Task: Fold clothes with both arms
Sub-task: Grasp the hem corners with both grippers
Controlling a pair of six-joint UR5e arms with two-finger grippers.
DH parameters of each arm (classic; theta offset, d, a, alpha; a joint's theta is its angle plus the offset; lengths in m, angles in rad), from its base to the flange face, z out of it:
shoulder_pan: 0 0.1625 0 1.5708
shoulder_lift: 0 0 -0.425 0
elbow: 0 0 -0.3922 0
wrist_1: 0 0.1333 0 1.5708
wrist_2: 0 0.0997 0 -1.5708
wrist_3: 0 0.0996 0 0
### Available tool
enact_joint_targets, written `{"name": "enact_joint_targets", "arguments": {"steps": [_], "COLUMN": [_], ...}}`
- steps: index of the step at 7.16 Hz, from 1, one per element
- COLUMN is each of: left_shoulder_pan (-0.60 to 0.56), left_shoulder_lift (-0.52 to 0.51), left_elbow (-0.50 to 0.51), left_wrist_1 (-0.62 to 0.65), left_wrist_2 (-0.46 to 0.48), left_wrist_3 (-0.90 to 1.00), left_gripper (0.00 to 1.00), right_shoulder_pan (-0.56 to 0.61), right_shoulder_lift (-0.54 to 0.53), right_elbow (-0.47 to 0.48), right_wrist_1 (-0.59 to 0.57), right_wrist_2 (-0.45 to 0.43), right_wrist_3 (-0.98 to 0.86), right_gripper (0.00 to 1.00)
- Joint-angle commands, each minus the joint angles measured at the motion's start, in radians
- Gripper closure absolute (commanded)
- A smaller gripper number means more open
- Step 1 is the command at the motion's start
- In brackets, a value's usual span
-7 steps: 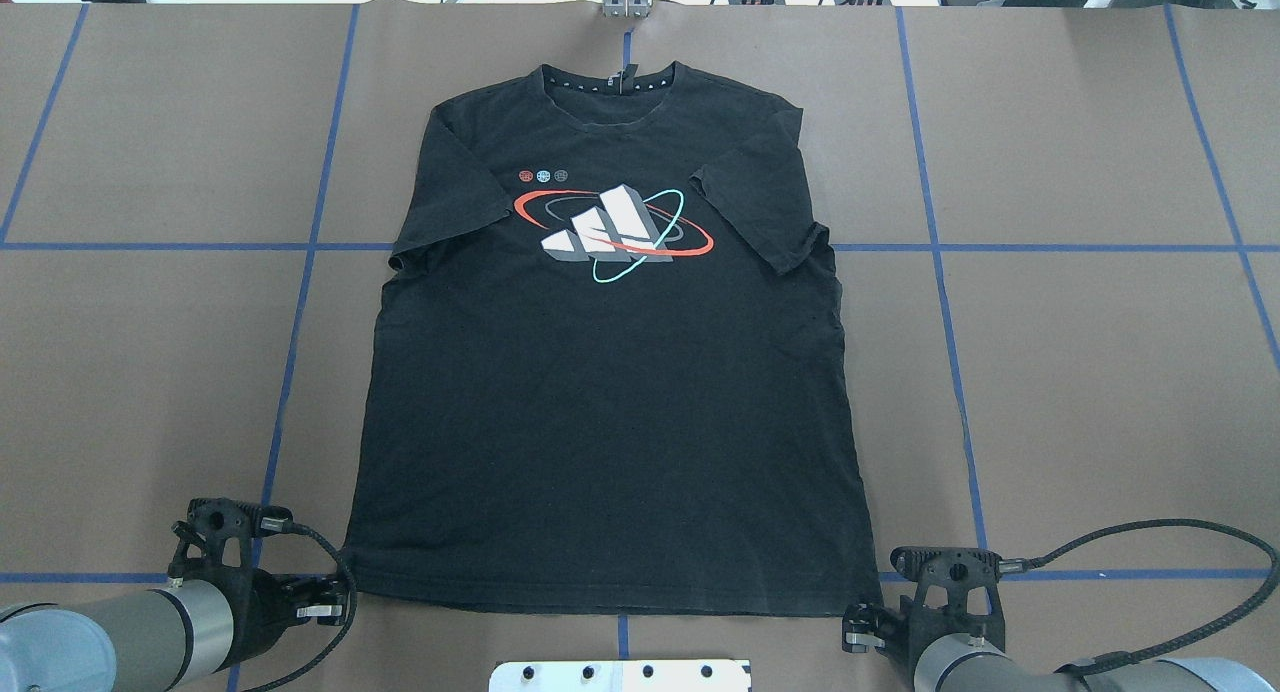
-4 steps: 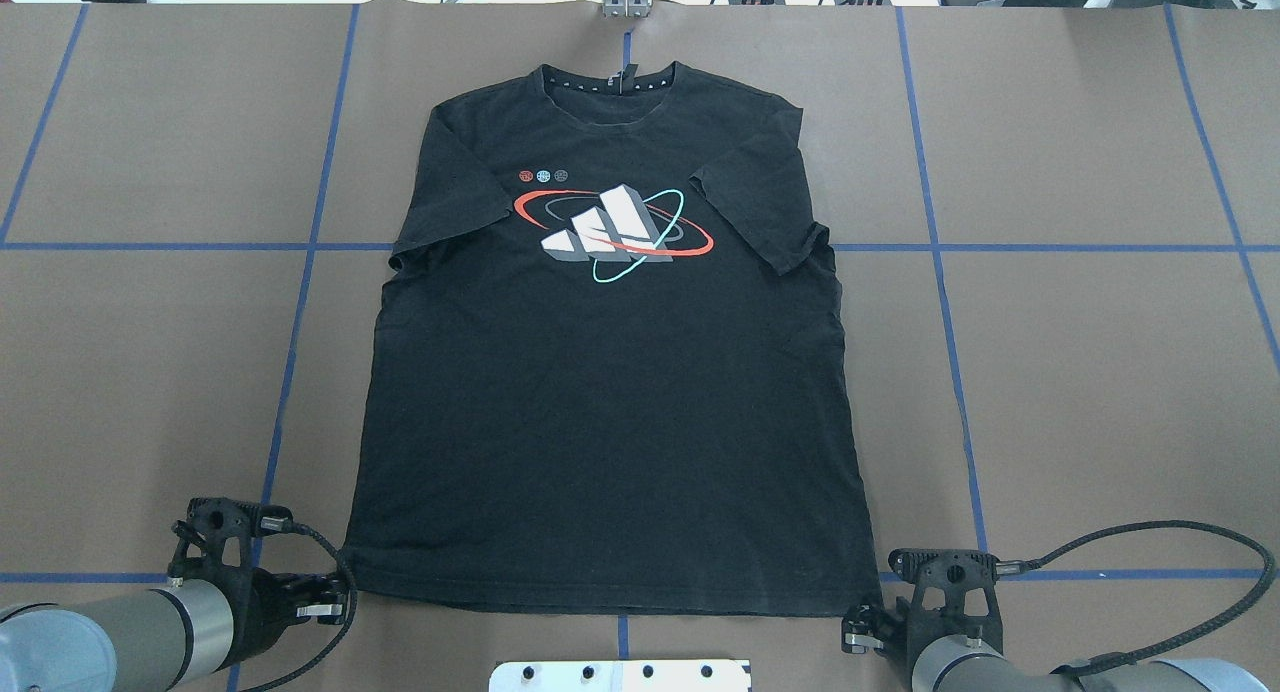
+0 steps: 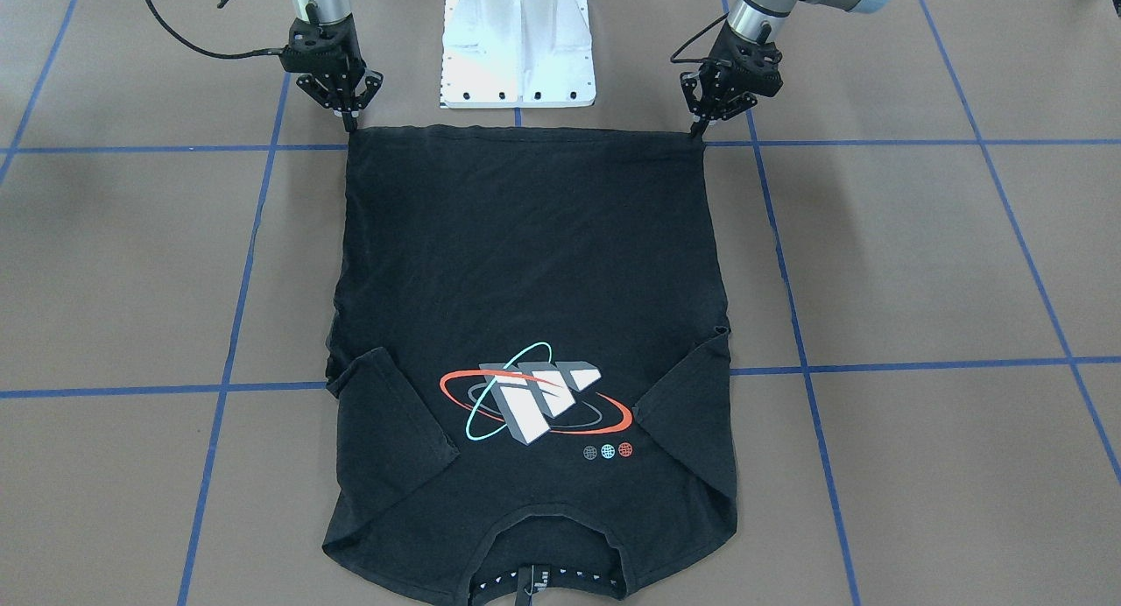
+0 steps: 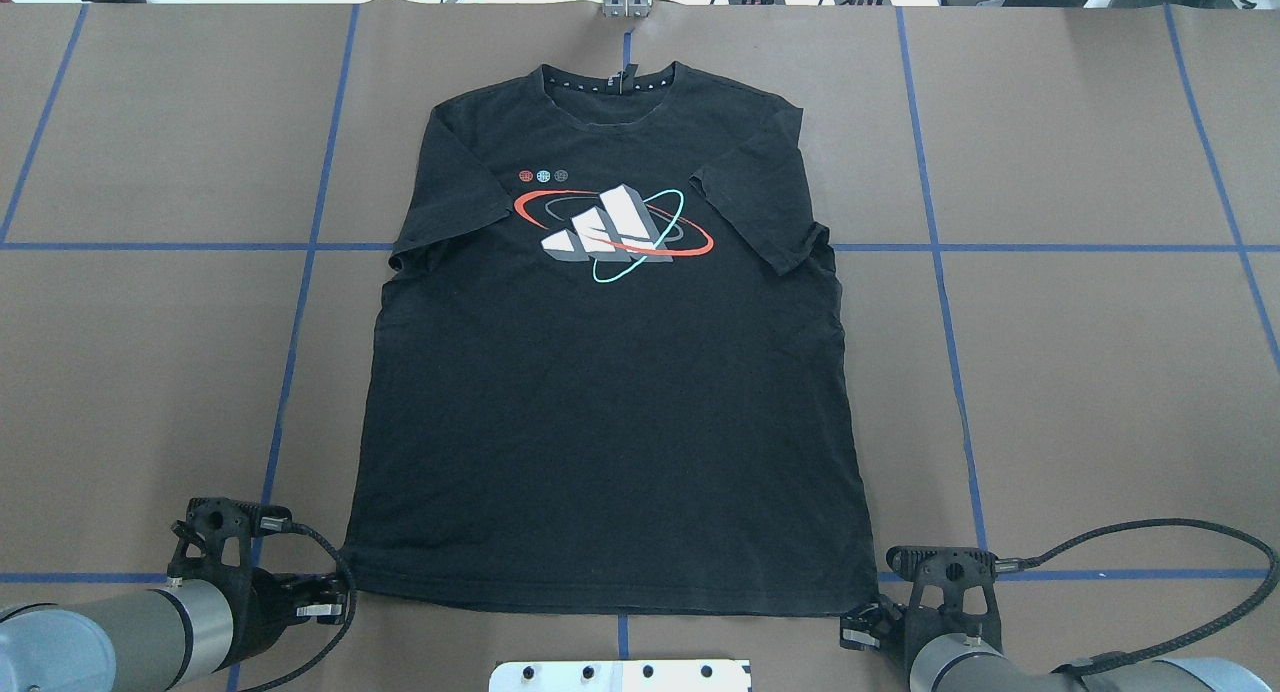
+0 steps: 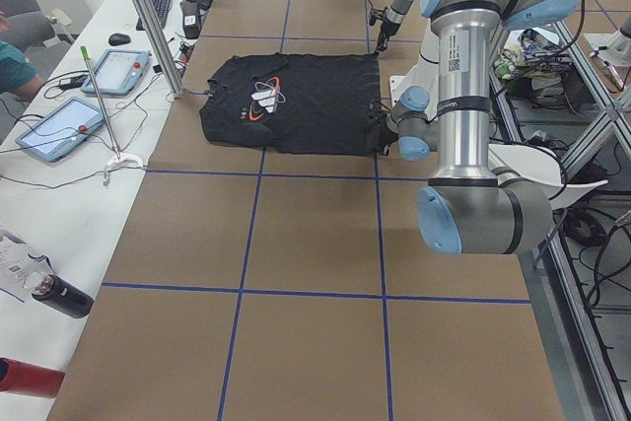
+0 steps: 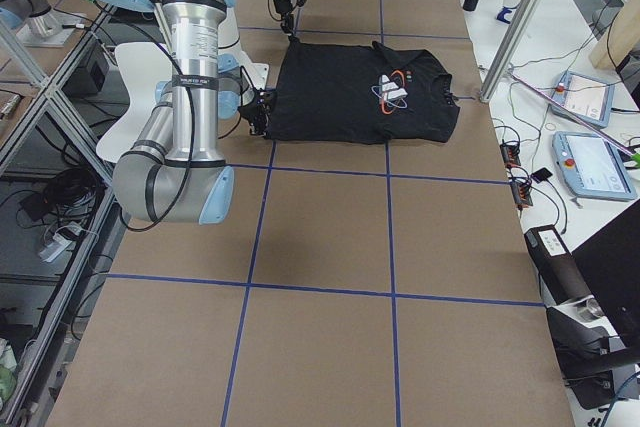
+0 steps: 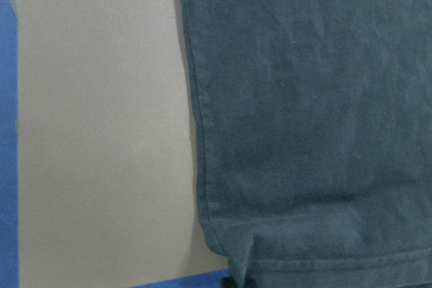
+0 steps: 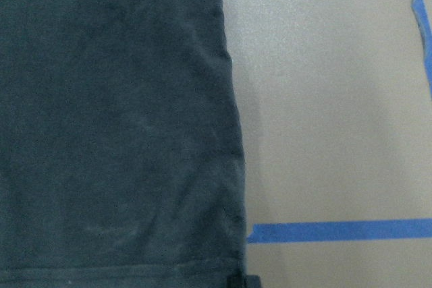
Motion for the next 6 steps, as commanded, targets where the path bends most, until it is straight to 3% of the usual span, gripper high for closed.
{"name": "enact_joint_targets", "arguments": {"steps": [1, 3, 4, 6], "left_shoulder_pan": [-0.003, -0.015, -0.029, -0.095], "left_shoulder_lift": [0.003, 0.0, -0.012, -0.099], "left_elbow": [-0.015, -0.097, -0.172, -0.29], "left_wrist_1": [0.002, 0.081, 0.183, 0.355], "left_wrist_2": [-0.003, -0.032, -0.123, -0.215], "left_wrist_3": [0.002, 0.015, 0.015, 0.066], "left_gripper": [1.0, 1.0, 1.0, 1.0], "right_shoulder_pan": [0.024, 0.085, 0.141, 0.27], "right_shoulder_lift": [0.0, 0.001, 0.001, 0.001], "right_elbow": [0.052, 0.108, 0.146, 0.199], "right_wrist_1": [-0.002, -0.006, -0.014, -0.015], "right_wrist_2": [0.004, 0.013, 0.07, 0.231], "right_wrist_3": [-0.002, -0.009, -0.031, -0.144], "right_gripper": [1.0, 1.0, 1.0, 1.0]}}
